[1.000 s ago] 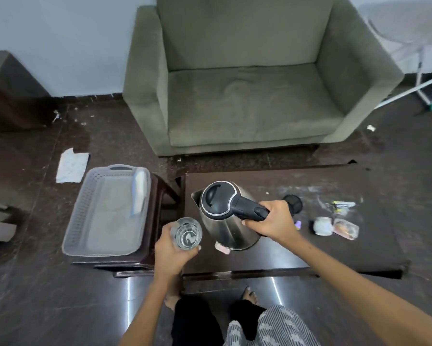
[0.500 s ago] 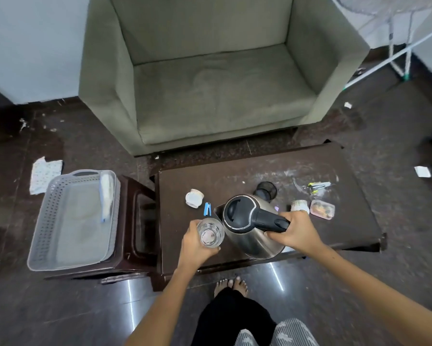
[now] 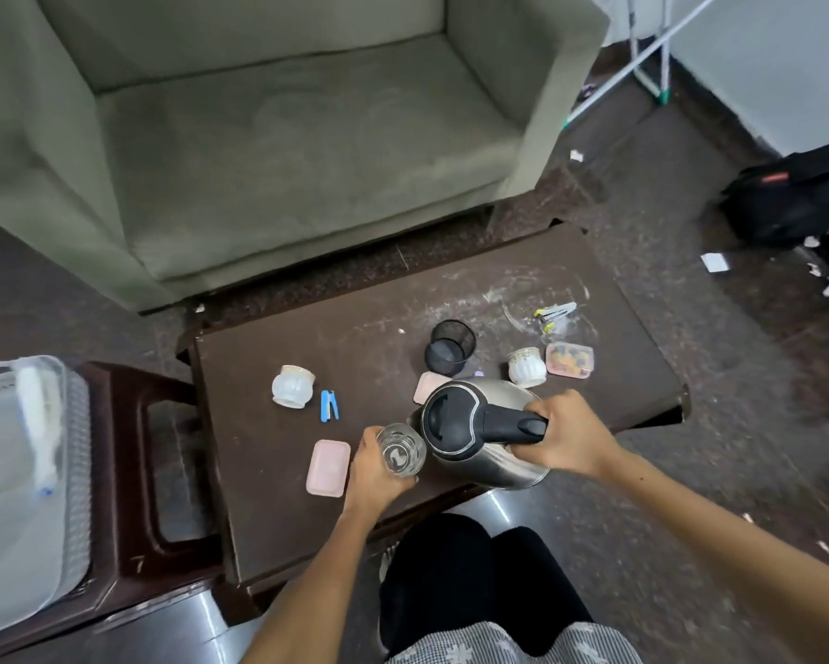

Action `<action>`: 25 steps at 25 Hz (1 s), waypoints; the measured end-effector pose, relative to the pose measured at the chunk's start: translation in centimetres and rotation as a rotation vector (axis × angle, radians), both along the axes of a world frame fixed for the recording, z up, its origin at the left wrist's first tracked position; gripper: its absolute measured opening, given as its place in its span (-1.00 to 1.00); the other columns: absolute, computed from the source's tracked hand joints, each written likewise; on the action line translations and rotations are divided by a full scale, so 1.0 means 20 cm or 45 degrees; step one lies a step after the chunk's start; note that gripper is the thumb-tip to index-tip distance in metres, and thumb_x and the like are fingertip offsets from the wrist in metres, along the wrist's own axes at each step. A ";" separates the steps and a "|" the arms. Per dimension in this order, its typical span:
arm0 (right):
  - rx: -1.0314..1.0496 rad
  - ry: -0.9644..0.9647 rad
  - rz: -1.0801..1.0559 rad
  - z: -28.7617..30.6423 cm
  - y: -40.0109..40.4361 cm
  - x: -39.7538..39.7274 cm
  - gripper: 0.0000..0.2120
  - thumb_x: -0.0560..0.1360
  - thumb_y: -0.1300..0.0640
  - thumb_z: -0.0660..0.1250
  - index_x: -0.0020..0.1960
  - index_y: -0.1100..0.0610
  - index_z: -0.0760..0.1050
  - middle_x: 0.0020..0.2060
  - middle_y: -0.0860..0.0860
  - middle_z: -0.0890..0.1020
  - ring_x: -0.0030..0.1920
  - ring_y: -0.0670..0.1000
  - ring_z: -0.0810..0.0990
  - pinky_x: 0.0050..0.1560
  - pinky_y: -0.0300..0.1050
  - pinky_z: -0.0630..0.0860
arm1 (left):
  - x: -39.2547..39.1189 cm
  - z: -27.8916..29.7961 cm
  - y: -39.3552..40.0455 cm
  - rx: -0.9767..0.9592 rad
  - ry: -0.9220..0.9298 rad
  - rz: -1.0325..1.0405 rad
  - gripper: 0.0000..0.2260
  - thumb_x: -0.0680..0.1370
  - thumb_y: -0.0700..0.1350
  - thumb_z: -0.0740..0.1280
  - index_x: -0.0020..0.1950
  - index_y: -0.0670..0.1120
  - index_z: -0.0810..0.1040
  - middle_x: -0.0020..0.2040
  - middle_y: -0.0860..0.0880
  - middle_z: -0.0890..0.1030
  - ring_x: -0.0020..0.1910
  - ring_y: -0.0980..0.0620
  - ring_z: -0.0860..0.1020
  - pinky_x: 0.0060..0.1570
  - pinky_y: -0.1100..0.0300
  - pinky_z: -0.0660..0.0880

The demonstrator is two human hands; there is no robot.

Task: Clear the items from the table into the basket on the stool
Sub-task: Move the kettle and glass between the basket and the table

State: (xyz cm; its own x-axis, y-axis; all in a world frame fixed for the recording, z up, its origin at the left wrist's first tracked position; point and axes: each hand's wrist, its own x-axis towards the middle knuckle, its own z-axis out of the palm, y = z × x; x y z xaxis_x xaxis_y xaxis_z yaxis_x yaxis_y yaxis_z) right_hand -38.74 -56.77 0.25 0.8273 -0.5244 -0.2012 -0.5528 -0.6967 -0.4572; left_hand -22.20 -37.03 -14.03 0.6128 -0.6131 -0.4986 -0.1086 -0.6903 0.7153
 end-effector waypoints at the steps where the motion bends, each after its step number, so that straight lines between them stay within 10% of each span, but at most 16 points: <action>1: -0.014 0.018 0.002 -0.02 -0.01 -0.01 -0.64 0.11 0.02 0.38 -0.53 0.13 0.20 -0.61 0.04 0.25 -0.51 -0.05 0.15 -0.48 -0.15 0.08 | -0.01 -0.04 -0.01 0.001 -0.001 -0.003 -0.29 0.12 -0.10 0.60 0.13 -0.06 0.28 0.08 -0.07 0.53 0.03 -0.05 0.54 0.02 0.13 0.49; 13: -0.060 0.240 0.058 -0.12 0.02 0.01 -0.69 0.12 -0.06 0.32 -0.51 0.14 0.30 -0.61 0.12 0.38 -0.52 0.04 0.24 -0.49 -0.16 0.16 | -0.02 -0.10 0.02 -0.040 -0.037 -0.064 -0.09 0.12 -0.02 0.63 0.38 -0.12 0.29 0.32 -0.06 0.41 0.31 -0.05 0.40 0.25 0.08 0.39; 25: -0.193 0.605 0.326 -0.04 0.11 0.16 -0.68 0.25 -0.04 0.29 -0.45 0.12 0.23 -0.53 0.03 0.32 -0.37 0.17 0.38 -0.38 -0.13 0.29 | -0.04 -0.04 0.07 0.157 -0.190 -0.061 -0.31 0.36 -0.02 0.50 0.44 -0.01 0.32 0.23 -0.06 0.47 0.20 -0.05 0.50 0.10 0.04 0.50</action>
